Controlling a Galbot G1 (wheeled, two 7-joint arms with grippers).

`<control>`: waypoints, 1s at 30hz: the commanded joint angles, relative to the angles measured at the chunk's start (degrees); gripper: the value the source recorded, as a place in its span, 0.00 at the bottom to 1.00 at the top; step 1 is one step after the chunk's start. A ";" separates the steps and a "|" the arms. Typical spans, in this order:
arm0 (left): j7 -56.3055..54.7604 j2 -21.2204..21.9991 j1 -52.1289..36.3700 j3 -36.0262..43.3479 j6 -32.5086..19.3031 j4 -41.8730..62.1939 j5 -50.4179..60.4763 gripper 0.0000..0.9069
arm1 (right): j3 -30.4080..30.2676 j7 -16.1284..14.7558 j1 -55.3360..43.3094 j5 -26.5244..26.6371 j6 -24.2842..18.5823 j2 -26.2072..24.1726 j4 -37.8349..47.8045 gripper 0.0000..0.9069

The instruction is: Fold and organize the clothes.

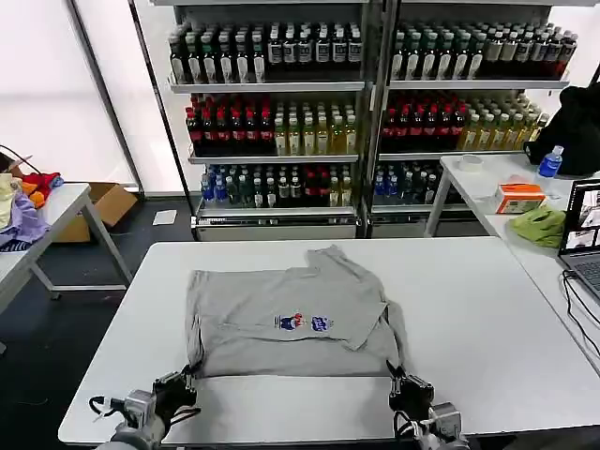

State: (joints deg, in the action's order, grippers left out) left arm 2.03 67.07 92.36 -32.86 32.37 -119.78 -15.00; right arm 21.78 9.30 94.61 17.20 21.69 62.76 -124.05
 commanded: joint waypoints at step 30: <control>11.54 -15.80 -25.99 -1.18 -2.22 16.29 -9.24 1.00 | -1.08 -30.40 -46.11 9.09 1.86 -6.30 30.21 1.00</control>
State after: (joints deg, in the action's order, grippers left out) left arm 8.14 59.06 86.62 -41.14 32.27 -120.31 -20.57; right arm 29.73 -10.08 72.96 25.01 21.10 58.30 -111.89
